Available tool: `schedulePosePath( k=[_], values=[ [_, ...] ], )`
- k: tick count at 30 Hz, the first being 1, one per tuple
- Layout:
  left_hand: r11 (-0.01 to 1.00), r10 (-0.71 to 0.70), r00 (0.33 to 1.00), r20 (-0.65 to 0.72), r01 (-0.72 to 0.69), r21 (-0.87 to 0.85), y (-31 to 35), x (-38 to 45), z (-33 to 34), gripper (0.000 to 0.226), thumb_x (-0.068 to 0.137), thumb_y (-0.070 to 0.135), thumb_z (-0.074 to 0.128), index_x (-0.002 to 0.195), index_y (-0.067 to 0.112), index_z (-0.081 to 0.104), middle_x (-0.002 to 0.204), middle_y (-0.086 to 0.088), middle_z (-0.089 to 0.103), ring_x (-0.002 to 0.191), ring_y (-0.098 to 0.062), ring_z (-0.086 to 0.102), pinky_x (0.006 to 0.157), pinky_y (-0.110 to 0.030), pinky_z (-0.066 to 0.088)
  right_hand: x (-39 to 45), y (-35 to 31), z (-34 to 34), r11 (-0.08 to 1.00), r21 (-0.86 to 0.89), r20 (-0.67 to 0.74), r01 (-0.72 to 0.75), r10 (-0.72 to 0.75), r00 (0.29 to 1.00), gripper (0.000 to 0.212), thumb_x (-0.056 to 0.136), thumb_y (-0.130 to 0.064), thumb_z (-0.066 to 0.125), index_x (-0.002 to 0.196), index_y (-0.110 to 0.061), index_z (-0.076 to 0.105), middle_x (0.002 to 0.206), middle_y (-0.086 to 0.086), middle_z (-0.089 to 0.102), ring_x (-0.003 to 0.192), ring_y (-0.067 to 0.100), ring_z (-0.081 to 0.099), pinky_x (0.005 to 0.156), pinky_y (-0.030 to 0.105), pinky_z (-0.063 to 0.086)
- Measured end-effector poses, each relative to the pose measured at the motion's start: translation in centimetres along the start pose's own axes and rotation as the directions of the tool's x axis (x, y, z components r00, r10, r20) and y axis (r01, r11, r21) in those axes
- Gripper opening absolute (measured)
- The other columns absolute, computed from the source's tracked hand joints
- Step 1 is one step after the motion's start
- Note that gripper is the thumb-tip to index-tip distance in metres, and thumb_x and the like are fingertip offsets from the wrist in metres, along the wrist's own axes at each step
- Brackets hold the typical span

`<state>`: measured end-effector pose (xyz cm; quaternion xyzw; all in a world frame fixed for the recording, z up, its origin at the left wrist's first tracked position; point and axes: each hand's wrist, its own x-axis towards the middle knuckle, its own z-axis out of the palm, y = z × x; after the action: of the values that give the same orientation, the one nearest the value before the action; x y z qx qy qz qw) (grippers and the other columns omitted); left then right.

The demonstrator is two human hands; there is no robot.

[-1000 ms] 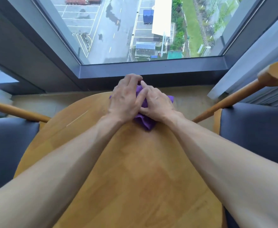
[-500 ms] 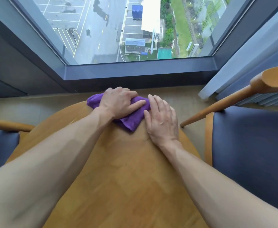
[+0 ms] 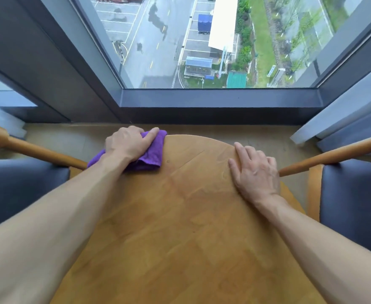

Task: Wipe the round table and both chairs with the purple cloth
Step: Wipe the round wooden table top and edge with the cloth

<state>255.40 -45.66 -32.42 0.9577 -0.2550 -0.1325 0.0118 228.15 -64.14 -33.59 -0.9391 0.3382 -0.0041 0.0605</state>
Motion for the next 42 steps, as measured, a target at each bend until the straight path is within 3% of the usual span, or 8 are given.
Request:
schedulePosePath(
  k=[4, 8, 12, 17, 21, 29, 38, 42],
  values=[
    [0.961, 0.253, 0.965, -0.071, -0.243, 0.132, 7.1, -1.1, 0.7, 0.066, 0.089, 0.076, 0.023, 0.103, 0.027, 0.065, 0.107, -0.006, 0.07, 0.104, -0.032, 0.062, 0.085, -0.045, 0.042, -0.2, -1.6, -0.8, 0.995, -0.006, -0.028, 0.104, -0.104, 0.994, 0.046, 0.097, -0.021, 0.041, 0.142, -0.028, 0.047, 0.143, 0.007, 0.046, 0.129, 0.03, 0.044, 0.108, 0.044, 0.028],
    [0.953, 0.296, 0.952, -0.085, -0.287, 0.098, 6.5, -1.9, 0.5, 0.064, 0.091, 0.074, 0.025, 0.107, 0.025, 0.063, 0.11, -0.007, 0.068, 0.106, -0.032, 0.06, 0.088, -0.047, 0.042, -1.0, -7.6, -2.0, 0.966, -0.052, 0.017, 0.253, -0.252, 0.968, 0.05, 0.091, -0.011, 0.041, 0.137, -0.027, 0.052, 0.15, 0.008, 0.04, 0.139, 0.03, 0.034, 0.114, 0.041, 0.021],
    [0.993, 0.111, 0.988, -0.11, -0.115, -0.026, -1.5, -2.2, 0.6, 0.062, 0.09, 0.076, 0.023, 0.093, 0.025, 0.06, 0.103, -0.01, 0.07, 0.1, -0.036, 0.064, 0.076, -0.042, 0.041, -2.0, -13.6, -1.5, 0.949, -0.001, 0.095, 0.314, -0.313, 0.945, 0.042, 0.098, -0.015, 0.042, 0.138, -0.028, 0.047, 0.153, 0.004, 0.035, 0.142, 0.027, 0.028, 0.113, 0.039, 0.022],
    [0.974, -0.161, 0.983, -0.094, 0.142, -0.178, -10.9, -6.9, 1.5, 0.062, 0.086, 0.082, 0.021, 0.079, 0.026, 0.047, 0.1, -0.015, 0.069, 0.099, -0.04, 0.063, 0.073, -0.039, 0.036, -4.7, -19.2, -0.8, 0.934, 0.076, 0.103, 0.348, -0.354, 0.929, 0.042, 0.097, -0.016, 0.043, 0.137, -0.026, 0.048, 0.151, 0.005, 0.037, 0.14, 0.027, 0.03, 0.111, 0.039, 0.026],
    [0.939, -0.272, 0.958, -0.095, 0.243, -0.245, -15.0, -11.5, 2.6, 0.068, 0.083, 0.086, 0.02, 0.086, 0.026, 0.051, 0.099, -0.014, 0.067, 0.099, -0.04, 0.062, 0.073, -0.041, 0.037, -7.2, -22.5, -1.0, 0.931, 0.086, 0.145, 0.354, -0.363, 0.92, 0.045, 0.092, -0.014, 0.044, 0.136, -0.026, 0.048, 0.149, 0.005, 0.037, 0.138, 0.027, 0.031, 0.106, 0.04, 0.03],
    [0.85, -0.43, 0.901, -0.065, 0.379, -0.366, -17.9, -17.8, 3.7, 0.066, 0.086, 0.083, 0.024, 0.092, 0.022, 0.049, 0.102, -0.014, 0.066, 0.098, -0.04, 0.062, 0.079, -0.043, 0.042, -13.0, -25.1, -1.9, 0.956, 0.026, 0.208, 0.291, -0.29, 0.934, 0.042, 0.087, -0.021, 0.048, 0.128, -0.027, 0.049, 0.138, 0.002, 0.042, 0.124, 0.025, 0.04, 0.086, 0.039, 0.04],
    [0.7, -0.616, 0.788, -0.002, 0.545, -0.461, -18.8, -26.5, 5.2, 0.065, 0.092, 0.076, 0.027, 0.1, 0.014, 0.046, 0.108, -0.017, 0.064, 0.102, -0.039, 0.06, 0.076, -0.042, 0.037, -21.8, -26.0, -1.8, 0.936, 0.072, 0.234, 0.346, -0.353, 0.906, 0.04, 0.088, -0.025, 0.052, 0.128, -0.028, 0.048, 0.141, 0.002, 0.039, 0.122, 0.025, 0.04, 0.084, 0.038, 0.043],
    [0.611, -0.684, 0.728, 0.043, 0.604, -0.512, -18.8, -31.2, 6.2, 0.07, 0.092, 0.076, 0.028, 0.112, 0.012, 0.048, 0.115, -0.018, 0.063, 0.107, -0.039, 0.059, 0.078, -0.042, 0.038, -26.4, -25.8, -1.4, 0.92, 0.099, 0.211, 0.38, -0.392, 0.895, 0.04, 0.087, -0.022, 0.055, 0.125, -0.028, 0.05, 0.136, 0.002, 0.041, 0.119, 0.026, 0.041, 0.083, 0.037, 0.043]
  ],
)
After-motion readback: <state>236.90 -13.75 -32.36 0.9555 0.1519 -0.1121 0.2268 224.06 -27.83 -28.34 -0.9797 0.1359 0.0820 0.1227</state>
